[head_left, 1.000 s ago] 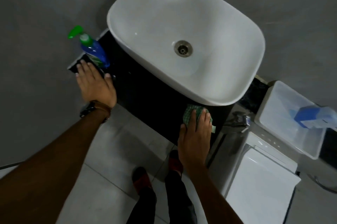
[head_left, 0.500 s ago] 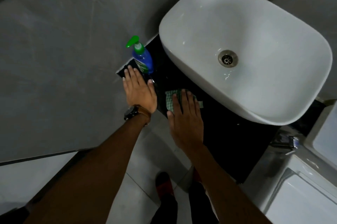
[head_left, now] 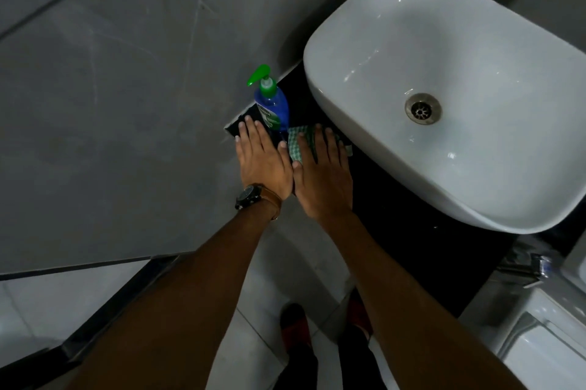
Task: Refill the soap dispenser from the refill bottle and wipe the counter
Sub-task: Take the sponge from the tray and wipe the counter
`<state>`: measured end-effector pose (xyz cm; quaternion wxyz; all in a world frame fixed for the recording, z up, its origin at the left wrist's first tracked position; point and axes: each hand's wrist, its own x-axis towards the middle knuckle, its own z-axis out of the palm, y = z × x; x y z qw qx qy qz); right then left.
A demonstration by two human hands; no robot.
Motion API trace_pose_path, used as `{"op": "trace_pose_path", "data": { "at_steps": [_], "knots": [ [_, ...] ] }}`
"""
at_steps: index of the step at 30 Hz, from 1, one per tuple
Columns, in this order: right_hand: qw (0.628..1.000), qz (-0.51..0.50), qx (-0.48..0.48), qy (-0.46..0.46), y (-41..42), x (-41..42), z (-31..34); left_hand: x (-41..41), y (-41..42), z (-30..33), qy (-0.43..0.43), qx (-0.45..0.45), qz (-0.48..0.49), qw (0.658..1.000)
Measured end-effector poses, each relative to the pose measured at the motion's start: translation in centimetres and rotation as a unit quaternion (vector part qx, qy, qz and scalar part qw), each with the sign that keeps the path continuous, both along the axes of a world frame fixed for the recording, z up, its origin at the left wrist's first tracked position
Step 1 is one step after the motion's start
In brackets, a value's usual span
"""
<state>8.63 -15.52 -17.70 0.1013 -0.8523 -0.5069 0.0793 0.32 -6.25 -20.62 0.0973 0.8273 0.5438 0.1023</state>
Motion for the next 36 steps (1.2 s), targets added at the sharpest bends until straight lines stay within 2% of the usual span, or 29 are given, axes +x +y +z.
{"op": "trace_pose_path", "data": {
  "at_steps": [8,18,24,31,36],
  "knots": [
    [1.000,0.005,0.003,0.009,-6.6,-1.3,-0.1,0.0,0.0,-0.2,0.005,0.001,-0.001,1.000],
    [0.998,-0.048,-0.027,-0.022,-20.5,-1.4,-1.0,0.0,-0.1,0.0,0.026,0.001,-0.002,1.000],
    [0.995,-0.095,-0.014,-0.028,-25.9,0.3,-0.4,0.0,-0.4,0.2,0.018,-0.003,0.000,1.000],
    [0.986,-0.162,-0.005,-0.034,-24.7,-0.7,-0.2,0.1,-0.4,0.6,0.021,-0.013,0.000,1.000],
    [0.997,-0.073,-0.016,-0.027,-20.4,-0.8,-0.6,0.0,-0.3,0.7,0.019,-0.017,0.001,1.000]
  ]
}}
